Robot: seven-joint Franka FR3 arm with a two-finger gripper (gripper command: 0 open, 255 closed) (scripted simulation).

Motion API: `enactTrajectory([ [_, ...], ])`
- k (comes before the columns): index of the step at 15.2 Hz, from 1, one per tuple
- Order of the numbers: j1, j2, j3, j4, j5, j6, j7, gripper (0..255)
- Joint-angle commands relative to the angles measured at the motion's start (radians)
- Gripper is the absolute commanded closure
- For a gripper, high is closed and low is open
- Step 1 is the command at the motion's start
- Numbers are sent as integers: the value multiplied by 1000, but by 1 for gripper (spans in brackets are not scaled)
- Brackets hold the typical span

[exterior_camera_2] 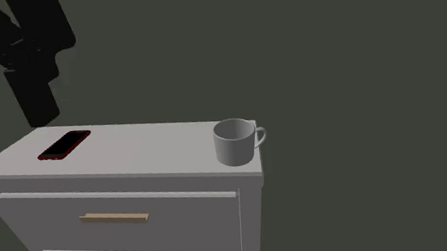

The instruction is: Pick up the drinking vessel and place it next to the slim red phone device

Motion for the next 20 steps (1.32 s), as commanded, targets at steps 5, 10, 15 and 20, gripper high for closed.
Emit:
enactTrajectory([
  [5, -17, 116, -20, 2, -28, 115, -31, 0],
  [10, -37, 278, -44, 36, -58, 247, -64, 0],
  [15, -55, 451, -66, 102, -81, 360, -93, 0],
  [20, -71, 632, -87, 201, -96, 447, -119, 0],
])
